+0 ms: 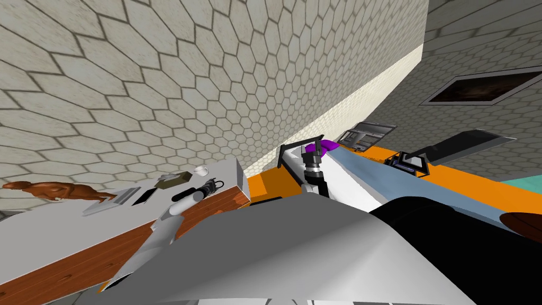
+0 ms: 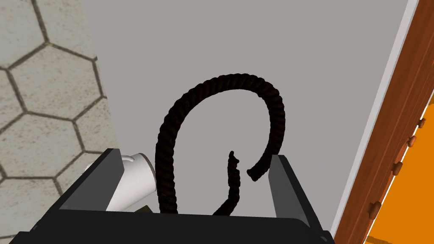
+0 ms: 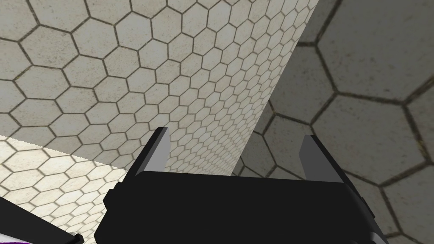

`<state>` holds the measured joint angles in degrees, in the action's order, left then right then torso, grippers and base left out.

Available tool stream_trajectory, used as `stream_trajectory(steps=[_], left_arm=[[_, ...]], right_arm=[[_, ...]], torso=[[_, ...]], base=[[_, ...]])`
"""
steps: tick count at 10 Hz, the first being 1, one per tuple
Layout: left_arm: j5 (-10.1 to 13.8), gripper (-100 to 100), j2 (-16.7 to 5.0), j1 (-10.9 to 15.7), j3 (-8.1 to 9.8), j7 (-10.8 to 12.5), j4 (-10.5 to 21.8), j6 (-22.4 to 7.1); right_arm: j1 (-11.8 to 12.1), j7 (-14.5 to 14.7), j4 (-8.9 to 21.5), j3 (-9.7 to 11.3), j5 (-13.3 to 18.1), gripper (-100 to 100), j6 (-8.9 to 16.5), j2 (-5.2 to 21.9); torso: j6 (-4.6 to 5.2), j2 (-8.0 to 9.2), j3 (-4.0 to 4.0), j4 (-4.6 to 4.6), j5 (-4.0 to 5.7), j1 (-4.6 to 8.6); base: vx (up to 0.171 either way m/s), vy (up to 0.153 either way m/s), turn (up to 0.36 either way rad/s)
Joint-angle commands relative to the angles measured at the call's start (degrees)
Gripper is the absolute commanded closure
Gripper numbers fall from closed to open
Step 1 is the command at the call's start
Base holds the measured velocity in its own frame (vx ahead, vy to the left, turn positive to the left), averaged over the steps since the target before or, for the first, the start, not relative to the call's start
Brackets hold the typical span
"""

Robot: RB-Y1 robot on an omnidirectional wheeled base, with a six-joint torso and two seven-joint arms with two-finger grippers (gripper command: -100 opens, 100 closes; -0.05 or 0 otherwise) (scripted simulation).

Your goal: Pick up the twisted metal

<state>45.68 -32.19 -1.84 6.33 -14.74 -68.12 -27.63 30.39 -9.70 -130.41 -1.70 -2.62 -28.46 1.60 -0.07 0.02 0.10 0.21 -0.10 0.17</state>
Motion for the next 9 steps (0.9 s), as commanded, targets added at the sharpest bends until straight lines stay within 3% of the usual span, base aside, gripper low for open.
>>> stream_trajectory(steps=[1,2,3,4,7,8,9], left_arm=[[2.9,-100,-2.8,0.4,0.34,-1.1,2.9,0.9],[5.4,-100,-2.8,0.4,0.34,-1.1,3.0,0.9],[7.5,-100,-5.6,1.9,0.86,-3.0,5.6,2.7],[7.9,-100,-6.7,1.9,0.86,-3.0,6.9,2.7],[11.0,-100,-6.7,1.9,0.86,-3.0,7.5,2.7],[10.3,-100,-6.7,1.9,0.88,-3.0,7.4,2.7],[10.4,100,-6.7,1.9,0.88,-3.0,7.4,2.7]], right_arm=[[0.0,0.0,0.0,0.0,0.0,0,0.0,0.0],[0.0,0.0,0.0,0.0,0.0,0,0.0,0.0],[0.0,0.0,0.0,0.0,0.0,0,0.0,0.0],[0.0,0.0,0.0,0.0,0.0,0,0.0,0.0],[0.0,0.0,0.0,0.0,0.0,0,0.0,0.0],[0.0,0.0,0.0,0.0,0.0,0,0.0,0.0],[0.0,0.0,0.0,0.0,0.0,0,0.0,0.0]], torso=[[0.00,0.00,0.00,0.00,0.00,0.00],[-0.06,0.03,-0.01,0.00,0.01,-0.04],[-0.04,0.01,-0.01,0.00,-0.04,-0.19],[0.00,-0.03,0.01,0.00,-0.01,-0.06],[-0.05,0.03,-0.02,0.00,-0.07,-0.30],[-0.04,0.01,-0.01,0.00,-0.08,-0.37],[-0.04,-0.01,0.01,0.01,-0.09,-0.38]], base=[[-0.015,-0.094,-0.056],[-0.007,-0.038,0.023],[-0.001,-0.085,-0.095],[-0.006,-0.086,-0.078],[-0.011,-0.016,0.007],[0.000,0.000,0.000],[0.000,0.000,0.000]])
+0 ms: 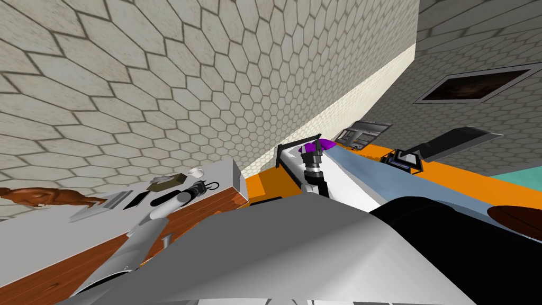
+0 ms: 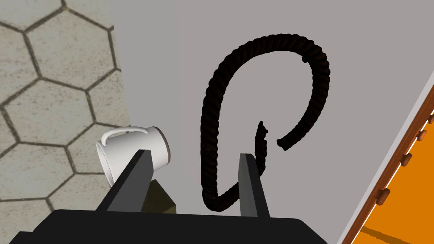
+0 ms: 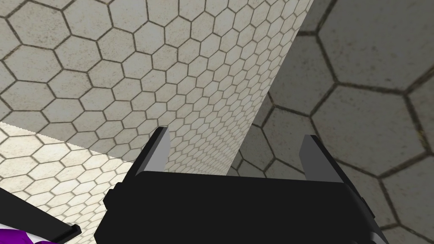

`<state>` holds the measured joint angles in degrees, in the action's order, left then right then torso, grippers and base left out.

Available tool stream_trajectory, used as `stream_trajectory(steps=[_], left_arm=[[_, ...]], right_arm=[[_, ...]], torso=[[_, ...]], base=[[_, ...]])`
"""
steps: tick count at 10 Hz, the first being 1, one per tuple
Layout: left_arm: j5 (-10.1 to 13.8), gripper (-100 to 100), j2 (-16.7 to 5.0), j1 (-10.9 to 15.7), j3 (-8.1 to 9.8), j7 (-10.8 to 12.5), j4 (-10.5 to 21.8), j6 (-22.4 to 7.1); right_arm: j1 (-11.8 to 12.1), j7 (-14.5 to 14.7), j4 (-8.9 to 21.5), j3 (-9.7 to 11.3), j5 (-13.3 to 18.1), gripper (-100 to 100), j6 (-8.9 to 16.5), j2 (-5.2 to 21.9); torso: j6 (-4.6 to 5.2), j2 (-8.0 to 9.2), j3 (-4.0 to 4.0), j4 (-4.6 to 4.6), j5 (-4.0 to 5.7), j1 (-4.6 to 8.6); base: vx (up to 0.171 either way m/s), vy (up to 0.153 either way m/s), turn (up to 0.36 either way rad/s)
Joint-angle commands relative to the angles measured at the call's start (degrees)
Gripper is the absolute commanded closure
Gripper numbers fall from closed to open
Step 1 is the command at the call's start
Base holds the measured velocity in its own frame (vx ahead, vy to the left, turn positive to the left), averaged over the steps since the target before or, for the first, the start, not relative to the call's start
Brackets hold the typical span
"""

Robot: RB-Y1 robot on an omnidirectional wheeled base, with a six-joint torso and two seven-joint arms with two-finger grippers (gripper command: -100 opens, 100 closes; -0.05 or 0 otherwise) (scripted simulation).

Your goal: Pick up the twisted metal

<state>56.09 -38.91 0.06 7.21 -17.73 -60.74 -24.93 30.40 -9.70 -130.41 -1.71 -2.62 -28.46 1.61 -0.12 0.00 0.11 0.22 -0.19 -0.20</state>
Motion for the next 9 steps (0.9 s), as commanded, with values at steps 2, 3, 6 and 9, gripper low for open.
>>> stream_trajectory(steps=[2,3,6,9], left_arm=[[0.0,100,0.0,0.0,-0.01,0.0,0.0,0.0],[0.0,100,0.0,0.0,0.04,0.1,0.0,0.0],[-2.8,100,2.9,-1.5,-0.54,1.9,-2.9,-1.8],[-5.0,100,4.0,-1.5,-0.54,1.9,-4.4,-1.8]], right_arm=[[0.0,0.0,0.0,0.0,0.0,0,0.0,0.0],[0.0,0.0,0.0,0.0,0.0,0,0.0,0.0],[0.0,0.0,0.0,0.0,0.0,0,0.0,0.0],[0.0,0.0,0.0,0.0,0.0,0,0.0,0.0]], torso=[[0.03,0.00,-0.01,-0.02,0.04,0.02],[0.02,0.00,0.01,0.01,0.01,0.02],[0.03,-0.01,0.01,0.01,0.03,0.03],[0.12,-0.16,0.18,0.19,-0.28,-0.34]], base=[[0.000,0.000,0.000],[0.000,0.000,0.000],[0.003,0.027,0.037],[0.008,0.061,0.012]])
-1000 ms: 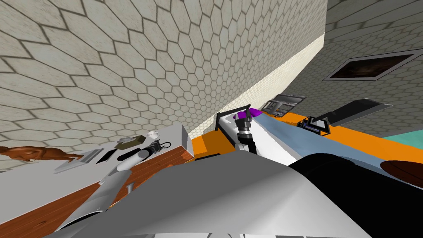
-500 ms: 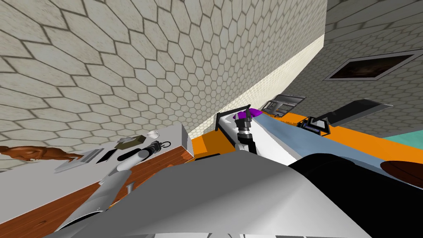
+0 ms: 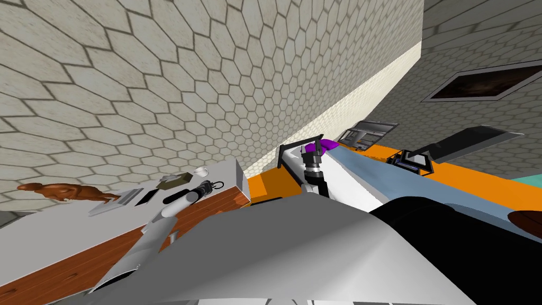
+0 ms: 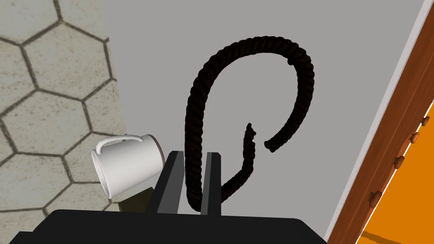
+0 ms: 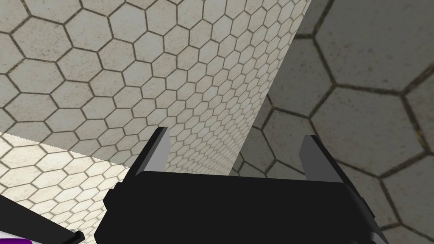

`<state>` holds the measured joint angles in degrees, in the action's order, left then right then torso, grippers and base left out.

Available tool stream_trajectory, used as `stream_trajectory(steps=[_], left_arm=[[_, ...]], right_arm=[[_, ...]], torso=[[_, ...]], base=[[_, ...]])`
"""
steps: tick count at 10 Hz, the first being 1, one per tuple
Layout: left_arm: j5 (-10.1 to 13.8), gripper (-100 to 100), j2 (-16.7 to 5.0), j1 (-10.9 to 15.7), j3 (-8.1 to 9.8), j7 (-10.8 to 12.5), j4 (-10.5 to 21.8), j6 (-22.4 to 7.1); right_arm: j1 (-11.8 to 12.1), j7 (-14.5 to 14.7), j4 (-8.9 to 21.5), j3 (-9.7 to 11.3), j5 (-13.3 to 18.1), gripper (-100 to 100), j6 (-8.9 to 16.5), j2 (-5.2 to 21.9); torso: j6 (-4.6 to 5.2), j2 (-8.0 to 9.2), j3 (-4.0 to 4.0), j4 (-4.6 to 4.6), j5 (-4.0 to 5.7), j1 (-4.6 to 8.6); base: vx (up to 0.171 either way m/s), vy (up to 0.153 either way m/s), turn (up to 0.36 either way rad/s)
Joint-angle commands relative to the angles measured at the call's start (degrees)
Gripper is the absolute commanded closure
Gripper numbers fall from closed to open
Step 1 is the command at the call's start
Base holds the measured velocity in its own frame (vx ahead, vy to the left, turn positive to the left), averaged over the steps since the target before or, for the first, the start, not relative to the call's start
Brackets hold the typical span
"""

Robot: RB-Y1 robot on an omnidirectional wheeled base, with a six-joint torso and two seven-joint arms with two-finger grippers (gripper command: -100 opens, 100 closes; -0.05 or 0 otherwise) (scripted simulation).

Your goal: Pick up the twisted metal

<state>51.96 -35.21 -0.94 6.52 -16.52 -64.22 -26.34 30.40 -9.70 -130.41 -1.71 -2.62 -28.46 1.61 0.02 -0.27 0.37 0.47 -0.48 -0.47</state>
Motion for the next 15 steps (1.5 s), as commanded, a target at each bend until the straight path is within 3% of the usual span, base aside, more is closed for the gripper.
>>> stream_trajectory(steps=[1,2,4,5,6,8,9,11,12,14,15], left_arm=[[-2.9,100,2.9,-1.9,-0.37,2.7,-2.9,-2.3],[-4.4,100,4.2,-1.9,-0.37,2.7,-4.6,-2.3],[-6.5,100,4.2,-1.9,-0.37,2.7,-5.4,-2.3],[-8.7,100,6.8,-3.4,-0.88,4.7,-8.0,-4.1],[-10.1,100,8.2,-3.4,-0.88,4.7,-9.0,-4.1],[-12.1,100,8.2,-3.4,-0.88,4.7,-9.8,-4.1],[-14.5,100,10.9,-4.9,-1.40,6.7,-12.9,-6.0],[-17.8,100,12.2,-4.9,-1.40,6.7,-14.3,-6.0],[-19.9,100,15.0,-6.4,-1.91,8.7,-17.5,-7.9],[-23.4,100,16.2,-6.4,-1.91,8.7,-18.8,-7.9],[-25.2,100,18.9,-7.9,-2.43,10.7,-22.1,-9.7]], right_arm=[[0.0,0.0,0.0,0.0,0.0,0,0.0,0.0],[0.0,0.0,0.0,0.0,0.0,0,0.0,0.0],[0.0,0.0,0.0,0.0,0.0,0,0.0,0.0],[0.0,0.0,0.0,0.0,0.0,0,0.0,0.0],[0.0,0.0,0.0,0.0,0.0,0,0.0,0.0],[0.0,0.0,0.0,0.0,0.0,0,0.0,0.0],[0.0,0.0,0.0,0.0,0.0,0,0.0,0.0],[0.0,0.0,0.0,0.0,0.0,0,0.0,0.0],[0.0,0.0,0.0,0.0,0.0,0,0.0,0.0],[0.0,0.0,0.0,0.0,0.0,0,0.0,0.0],[0.0,0.0,0.0,0.0,0.0,0,0.0,0.0]], torso=[[0.00,0.00,0.00,0.00,0.00,0.00],[-0.08,-0.07,0.13,0.20,-0.22,-0.19],[0.11,-0.15,0.26,0.38,-0.52,-0.18],[0.13,-0.17,0.30,0.43,-0.54,-0.03],[0.06,-0.16,0.41,0.67,-0.82,-0.25],[0.13,-0.28,0.56,0.84,-1.03,-0.20],[0.17,-0.30,0.59,0.89,-1.05,-0.08],[0.17,-0.37,0.70,1.03,-1.26,-0.32],[0.21,-0.46,0.76,1.07,-1.29,-0.31],[0.18,-0.53,0.81,1.10,-1.35,-0.50],[0.19,-0.57,0.82,1.09,-1.32,-0.41]], base=[[0.039,0.082,0.110],[0.027,0.099,0.074],[-0.002,0.026,-0.018],[0.006,0.092,0.111],[0.020,0.097,0.059],[0.007,0.018,-0.005],[0.019,0.068,0.095],[0.014,0.069,0.030],[0.013,0.088,0.079],[0.011,0.070,0.033],[0.024,0.087,0.109]])
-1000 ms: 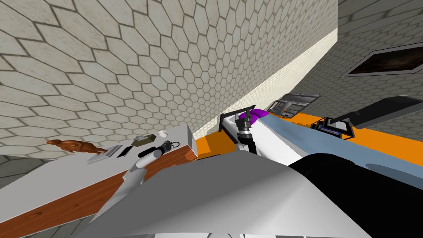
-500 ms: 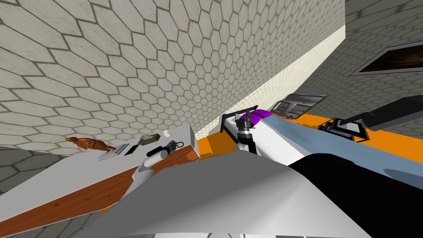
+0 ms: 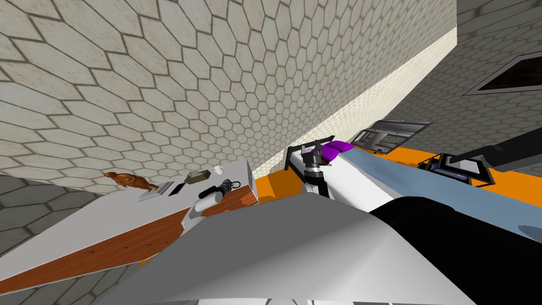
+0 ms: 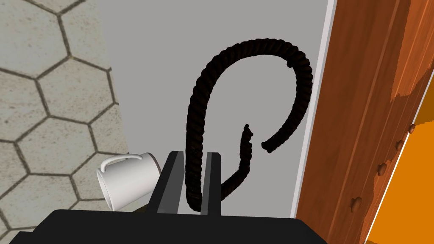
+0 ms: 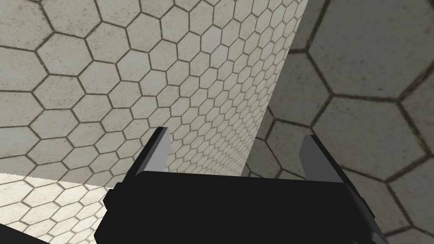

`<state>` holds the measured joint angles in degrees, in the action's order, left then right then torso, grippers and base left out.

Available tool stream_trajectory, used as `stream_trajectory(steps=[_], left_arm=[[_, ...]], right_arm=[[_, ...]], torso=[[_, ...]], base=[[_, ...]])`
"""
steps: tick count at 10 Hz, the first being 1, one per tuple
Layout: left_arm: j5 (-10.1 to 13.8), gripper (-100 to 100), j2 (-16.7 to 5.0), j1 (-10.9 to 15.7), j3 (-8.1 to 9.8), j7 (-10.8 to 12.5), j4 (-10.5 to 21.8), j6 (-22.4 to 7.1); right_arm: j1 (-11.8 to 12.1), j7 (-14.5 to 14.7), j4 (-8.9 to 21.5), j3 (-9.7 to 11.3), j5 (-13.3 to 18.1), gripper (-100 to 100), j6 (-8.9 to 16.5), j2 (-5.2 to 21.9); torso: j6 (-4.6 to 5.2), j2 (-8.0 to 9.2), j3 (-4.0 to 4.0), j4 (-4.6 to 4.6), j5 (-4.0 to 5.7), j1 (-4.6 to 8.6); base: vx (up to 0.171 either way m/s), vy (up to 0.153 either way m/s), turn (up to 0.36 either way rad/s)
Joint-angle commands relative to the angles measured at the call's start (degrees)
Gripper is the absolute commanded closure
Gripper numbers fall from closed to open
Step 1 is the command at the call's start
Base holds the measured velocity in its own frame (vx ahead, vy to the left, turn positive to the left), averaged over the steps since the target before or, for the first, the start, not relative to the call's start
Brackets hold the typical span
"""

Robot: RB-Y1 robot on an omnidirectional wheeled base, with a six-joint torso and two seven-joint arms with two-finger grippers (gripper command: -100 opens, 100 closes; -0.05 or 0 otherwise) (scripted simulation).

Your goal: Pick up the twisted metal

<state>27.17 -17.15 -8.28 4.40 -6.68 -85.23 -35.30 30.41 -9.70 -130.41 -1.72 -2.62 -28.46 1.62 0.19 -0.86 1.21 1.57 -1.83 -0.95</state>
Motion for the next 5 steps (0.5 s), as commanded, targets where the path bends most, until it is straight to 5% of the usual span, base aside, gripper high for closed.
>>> stream_trajectory(steps=[1,5], left_arm=[[-2.9,100,2.1,-0.5,-0.31,0.8,-2.3,-0.8],[-9.1,100,6.1,-2.0,-0.82,2.8,-6.7,-2.6]], right_arm=[[0.0,0.0,0.0,0.0,0.0,0,0.0,0.0],[0.0,0.0,0.0,0.0,0.0,0,0.0,0.0]], torso=[[0.00,0.00,0.00,0.00,0.00,0.00],[-0.01,-0.02,0.00,-0.02,-0.01,-0.03]], base=[[0.026,0.088,0.047],[0.024,0.062,0.035]])
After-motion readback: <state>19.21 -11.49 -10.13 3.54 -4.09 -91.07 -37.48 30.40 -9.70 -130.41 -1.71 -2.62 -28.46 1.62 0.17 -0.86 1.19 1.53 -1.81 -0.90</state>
